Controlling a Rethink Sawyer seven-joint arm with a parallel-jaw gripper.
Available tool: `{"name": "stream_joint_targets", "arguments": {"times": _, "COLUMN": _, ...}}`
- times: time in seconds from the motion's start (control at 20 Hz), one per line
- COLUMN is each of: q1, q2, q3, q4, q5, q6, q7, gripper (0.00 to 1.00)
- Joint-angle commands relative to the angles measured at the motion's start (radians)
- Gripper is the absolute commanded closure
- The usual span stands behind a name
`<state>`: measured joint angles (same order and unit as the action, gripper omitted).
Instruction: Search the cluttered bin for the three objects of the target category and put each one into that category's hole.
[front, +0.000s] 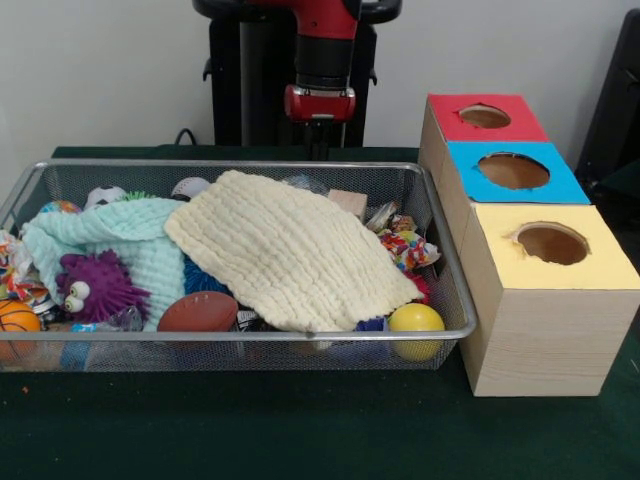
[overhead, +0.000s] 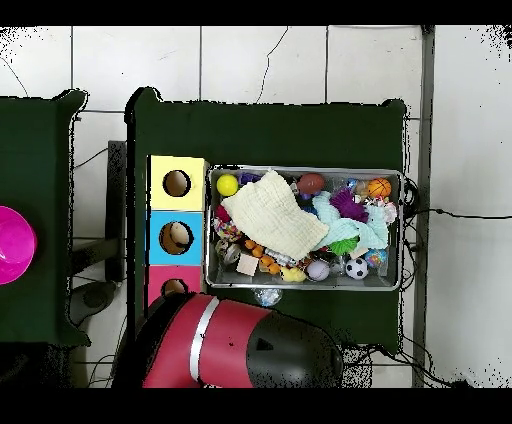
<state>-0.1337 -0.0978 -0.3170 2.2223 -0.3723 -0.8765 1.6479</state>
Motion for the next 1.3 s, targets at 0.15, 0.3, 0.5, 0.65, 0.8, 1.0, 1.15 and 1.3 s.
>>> {"name": "stream_joint_targets", "arguments": {"times": 0.15, "q1": -0.031, "q2": 0.099, "q3": 0.058, "q4": -0.304, "q5": 0.109, "q6": -0.026, "q7": 0.132, "gripper": 1.00}}
{"name": "stream_joint_targets", "arguments": {"times": 0.3, "q1": -0.026, "q2": 0.088, "q3": 0.064, "q4": -0.296, "q5": 0.122, "q6": 0.047, "q7": 0.134, "gripper": 1.00}}
{"name": "stream_joint_targets", "arguments": {"times": 0.5, "q1": -0.014, "q2": 0.081, "q3": 0.074, "q4": -0.303, "q5": 0.154, "q6": 0.202, "q7": 0.114, "gripper": 1.00}}
{"name": "stream_joint_targets", "arguments": {"times": 0.65, "q1": -0.009, "q2": 0.075, "q3": 0.084, "q4": -0.310, "q5": 0.177, "q6": 0.318, "q7": 0.099, "gripper": 1.00}}
{"name": "stream_joint_targets", "arguments": {"times": 0.8, "q1": 0.006, "q2": 0.074, "q3": 0.084, "q4": -0.313, "q5": 0.220, "q6": 0.410, "q7": 0.092, "gripper": 1.00}}
{"name": "stream_joint_targets", "arguments": {"times": 1.0, "q1": 0.035, "q2": 0.095, "q3": 0.075, "q4": -0.337, "q5": 0.286, "q6": 0.502, "q7": 0.088, "gripper": 1.00}}
{"name": "stream_joint_targets", "arguments": {"times": 1.15, "q1": 0.045, "q2": 0.137, "q3": 0.066, "q4": -0.365, "q5": 0.308, "q6": 0.482, "q7": 0.096, "gripper": 1.00}}
{"name": "stream_joint_targets", "arguments": {"times": 1.3, "q1": 0.063, "q2": 0.156, "q3": 0.052, "q4": -0.376, "q5": 0.331, "q6": 0.490, "q7": 0.093, "gripper": 1.00}}
